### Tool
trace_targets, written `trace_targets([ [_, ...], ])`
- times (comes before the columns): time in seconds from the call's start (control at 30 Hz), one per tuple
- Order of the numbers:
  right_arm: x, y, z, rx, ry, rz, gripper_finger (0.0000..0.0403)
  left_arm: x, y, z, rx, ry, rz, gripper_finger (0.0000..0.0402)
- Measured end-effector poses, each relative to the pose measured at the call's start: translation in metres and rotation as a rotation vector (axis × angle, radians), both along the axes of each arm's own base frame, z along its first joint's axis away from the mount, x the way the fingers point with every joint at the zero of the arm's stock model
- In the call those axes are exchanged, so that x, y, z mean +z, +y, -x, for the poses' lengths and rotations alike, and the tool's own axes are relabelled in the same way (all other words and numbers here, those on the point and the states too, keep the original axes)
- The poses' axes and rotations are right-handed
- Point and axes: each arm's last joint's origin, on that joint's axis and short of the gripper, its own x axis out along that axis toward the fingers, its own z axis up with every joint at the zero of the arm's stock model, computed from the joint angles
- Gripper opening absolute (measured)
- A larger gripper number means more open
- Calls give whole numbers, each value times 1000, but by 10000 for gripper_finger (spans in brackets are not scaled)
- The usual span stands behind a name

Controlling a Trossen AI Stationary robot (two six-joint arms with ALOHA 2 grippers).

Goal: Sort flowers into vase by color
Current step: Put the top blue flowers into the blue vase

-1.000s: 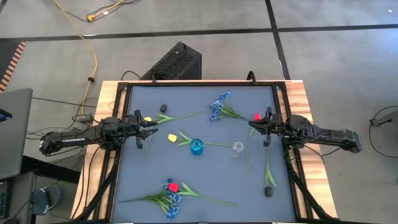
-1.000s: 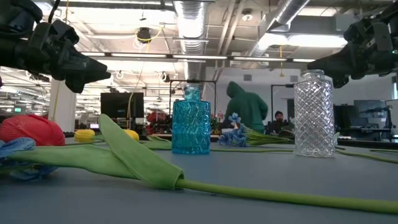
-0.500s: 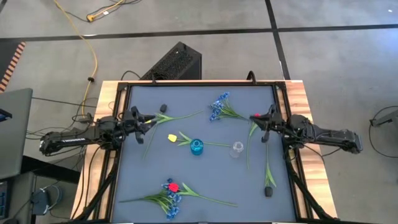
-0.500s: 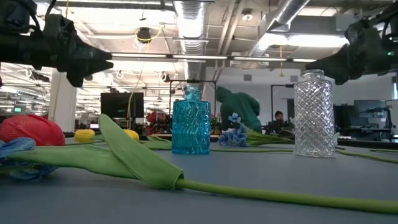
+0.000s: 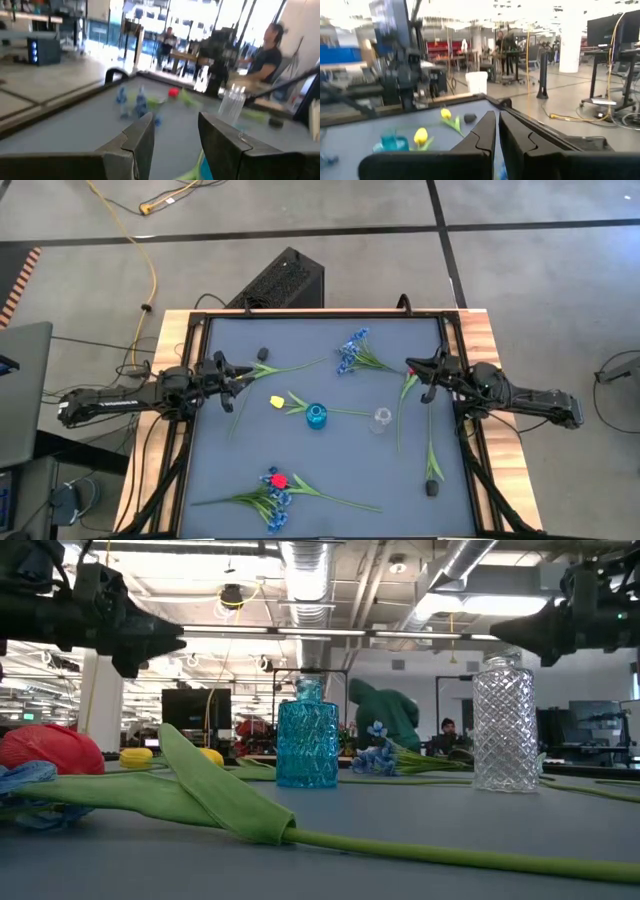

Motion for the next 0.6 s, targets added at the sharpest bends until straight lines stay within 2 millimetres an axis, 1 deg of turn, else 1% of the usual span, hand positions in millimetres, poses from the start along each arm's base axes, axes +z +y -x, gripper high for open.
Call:
trace_targets([
  [0.1,0,-1,-1,-28,-13,-27,52,0,1,-4,0,44,-16,142],
  [0.2,0,-3,-4,-34,22,-53,52,-3,1,-7,1,86,-25,142],
  [0.33,7,-4,-11,-34,73,-101,52,-6,2,-9,3,119,-32,142],
  [0.47,23,-8,-25,-45,159,-118,52,-6,2,-10,2,121,-48,142],
  [0.6,35,-16,-44,-91,318,-150,52,-5,2,-10,2,120,-49,142],
])
